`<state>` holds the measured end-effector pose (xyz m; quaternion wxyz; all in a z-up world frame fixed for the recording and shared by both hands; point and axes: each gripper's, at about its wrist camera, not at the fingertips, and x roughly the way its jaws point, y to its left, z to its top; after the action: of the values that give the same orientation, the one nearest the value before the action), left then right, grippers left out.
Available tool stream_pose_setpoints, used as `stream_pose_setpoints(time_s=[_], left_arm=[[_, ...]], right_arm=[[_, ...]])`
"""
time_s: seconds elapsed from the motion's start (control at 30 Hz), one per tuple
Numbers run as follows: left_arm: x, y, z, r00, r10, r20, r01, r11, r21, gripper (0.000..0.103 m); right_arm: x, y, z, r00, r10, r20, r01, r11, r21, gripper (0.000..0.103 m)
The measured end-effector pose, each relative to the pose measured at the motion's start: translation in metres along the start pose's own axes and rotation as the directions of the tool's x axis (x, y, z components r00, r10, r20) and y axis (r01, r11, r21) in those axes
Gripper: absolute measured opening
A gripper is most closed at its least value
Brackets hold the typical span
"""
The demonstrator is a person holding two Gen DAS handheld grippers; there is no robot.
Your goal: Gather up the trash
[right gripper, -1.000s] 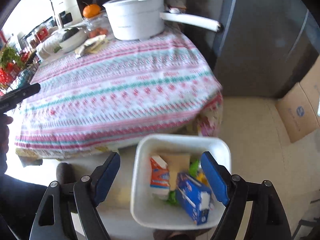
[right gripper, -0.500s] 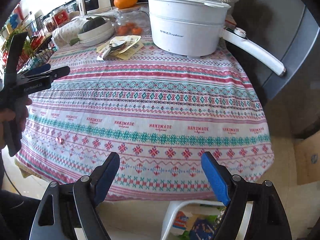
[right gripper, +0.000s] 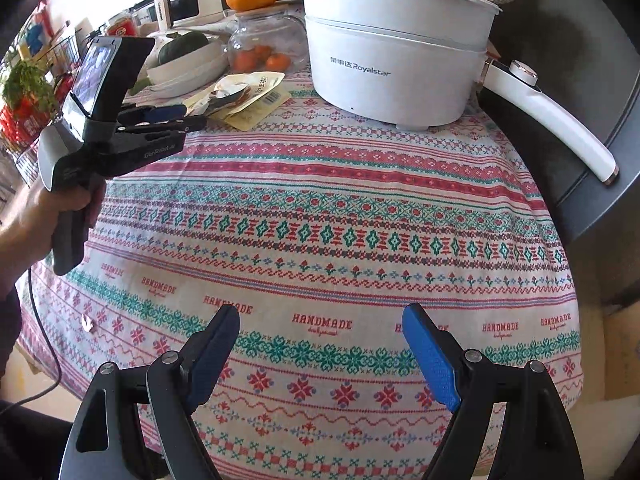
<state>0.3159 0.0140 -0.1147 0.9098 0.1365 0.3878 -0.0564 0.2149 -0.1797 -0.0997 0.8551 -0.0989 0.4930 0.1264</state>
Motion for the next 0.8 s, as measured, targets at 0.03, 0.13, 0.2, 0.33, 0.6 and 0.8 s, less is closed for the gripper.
stream_pose_setpoints(time_s=[0.03,0.13,0.2,0.33,0.6,0.8], left_arm=[[-0.002,0.003,0.0,1.0,0.002,0.009,-0.001,1.0,-0.016,0.015],[-0.019,0.014,-0.003,0.999,-0.006,0.037,0.008,0.998,-0.059,0.009],[-0.03,0.022,-0.006,0.999,-0.025,0.039,0.028,0.996,-0.081,0.007],[-0.056,0.044,-0.018,0.998,-0.056,0.036,0.06,0.988,-0.142,0.005],[-0.096,0.08,-0.049,0.992,-0.088,0.09,0.105,0.971,-0.215,0.005],[-0.097,0.095,-0.061,0.992,-0.089,0.089,0.107,0.97,-0.219,0.005]], right_arm=[[0.002,-0.002,0.003,1.0,0.002,0.006,-0.002,1.0,0.012,0.085],[0.005,-0.004,0.012,1.0,0.011,0.026,-0.012,0.999,0.044,0.085],[0.007,0.0,0.022,0.999,0.013,0.049,-0.015,0.998,0.055,0.085],[0.013,0.017,0.048,0.993,0.042,0.113,-0.049,0.997,0.058,0.085],[0.06,0.064,0.114,0.972,0.117,0.205,-0.139,0.986,0.094,0.085],[0.1,0.081,0.15,0.97,0.133,0.205,-0.169,0.972,0.167,0.072]])
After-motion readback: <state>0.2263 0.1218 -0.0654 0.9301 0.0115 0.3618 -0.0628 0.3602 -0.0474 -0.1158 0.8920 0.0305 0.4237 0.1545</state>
